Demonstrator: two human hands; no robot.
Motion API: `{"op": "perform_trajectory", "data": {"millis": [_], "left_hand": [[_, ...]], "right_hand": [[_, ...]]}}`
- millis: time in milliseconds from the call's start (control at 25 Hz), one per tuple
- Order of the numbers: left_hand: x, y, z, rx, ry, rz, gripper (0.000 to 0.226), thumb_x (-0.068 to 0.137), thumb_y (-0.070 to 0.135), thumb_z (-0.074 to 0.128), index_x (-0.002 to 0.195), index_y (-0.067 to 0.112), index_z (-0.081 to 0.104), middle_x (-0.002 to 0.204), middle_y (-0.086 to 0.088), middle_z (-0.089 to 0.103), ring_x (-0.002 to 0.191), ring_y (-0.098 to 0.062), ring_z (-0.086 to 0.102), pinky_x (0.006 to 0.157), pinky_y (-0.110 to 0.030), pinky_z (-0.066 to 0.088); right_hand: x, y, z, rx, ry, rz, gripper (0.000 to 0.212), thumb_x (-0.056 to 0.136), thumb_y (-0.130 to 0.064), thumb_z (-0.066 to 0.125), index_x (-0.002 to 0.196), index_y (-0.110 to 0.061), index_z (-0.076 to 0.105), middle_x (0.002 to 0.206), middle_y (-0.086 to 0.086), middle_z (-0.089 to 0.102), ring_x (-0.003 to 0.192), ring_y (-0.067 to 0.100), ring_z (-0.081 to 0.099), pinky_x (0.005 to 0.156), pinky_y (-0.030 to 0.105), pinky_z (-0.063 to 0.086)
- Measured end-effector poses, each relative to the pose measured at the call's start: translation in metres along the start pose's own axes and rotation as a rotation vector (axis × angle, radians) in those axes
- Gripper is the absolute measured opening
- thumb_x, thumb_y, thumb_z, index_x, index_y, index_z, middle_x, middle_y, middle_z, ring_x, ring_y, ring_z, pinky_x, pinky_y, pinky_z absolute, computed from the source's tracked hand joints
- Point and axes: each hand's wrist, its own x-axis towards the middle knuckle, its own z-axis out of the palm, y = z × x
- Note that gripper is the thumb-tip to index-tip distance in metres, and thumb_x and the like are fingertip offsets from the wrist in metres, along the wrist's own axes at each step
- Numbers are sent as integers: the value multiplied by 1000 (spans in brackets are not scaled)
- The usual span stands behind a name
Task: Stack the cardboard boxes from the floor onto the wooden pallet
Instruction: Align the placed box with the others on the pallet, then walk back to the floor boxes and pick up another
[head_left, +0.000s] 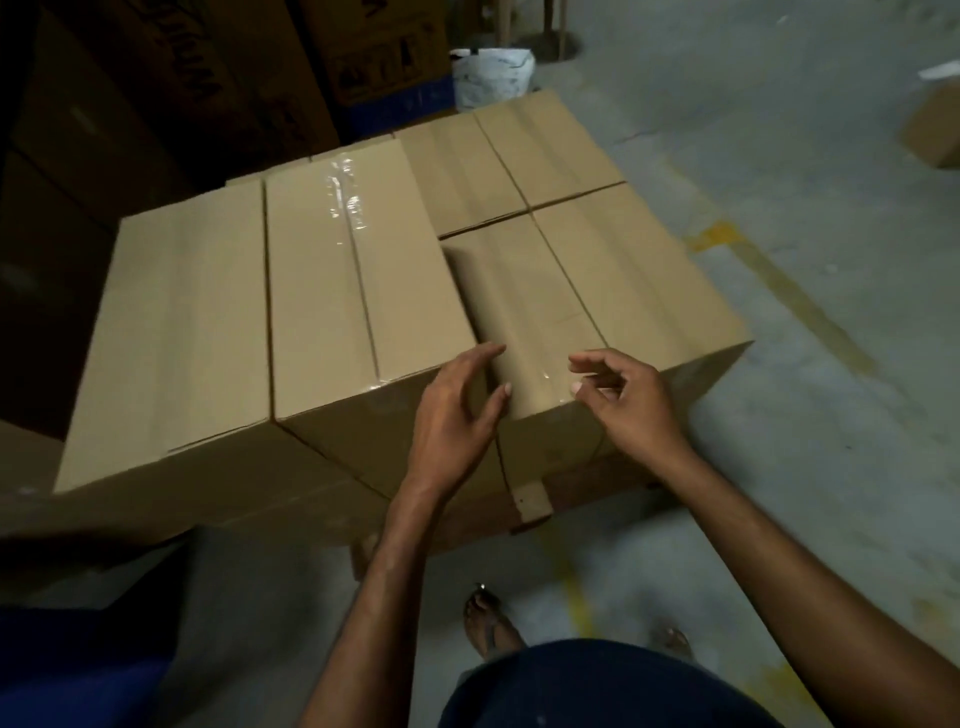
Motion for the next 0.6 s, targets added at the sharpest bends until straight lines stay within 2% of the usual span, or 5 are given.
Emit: {"op": "perform_trajectory", "data": {"millis": [160, 360, 480, 600], "left_hand": [[-7, 65, 87, -63, -37, -2, 38, 99, 23, 69, 136, 23, 63, 137, 9, 65, 128, -7, 58, 106, -37, 49], [0, 150, 203, -168, -61, 48, 39, 98, 22, 70, 136, 20, 62, 133, 8, 67, 125, -6, 61, 104, -37, 51], [14, 200, 265, -203, -146, 76, 41, 97, 25, 70, 137, 21, 62, 132, 10, 68, 121, -4, 63, 101, -36, 53], [32, 245, 318, -273, -254, 92, 37, 95, 30, 71, 131, 27, 64, 124, 15, 69, 111, 0, 66, 92, -35, 56]], "right_hand": [[-37, 28, -91, 55, 59, 57, 31, 92, 1, 70, 117, -18, 72, 106, -10, 74, 95, -7, 67, 81, 6, 51], [-71, 72, -207, 116, 191, 102, 33, 90, 4, 70, 117, -15, 72, 105, -7, 76, 92, 0, 71, 80, 10, 52], [-87, 95, -278, 136, 302, 120, 32, 91, 4, 71, 117, -15, 71, 104, -6, 76, 92, -1, 71, 80, 10, 52], [-94, 122, -335, 197, 466, 175, 31, 90, 2, 73, 117, -14, 71, 102, -2, 77, 92, 7, 73, 82, 15, 53]]}}
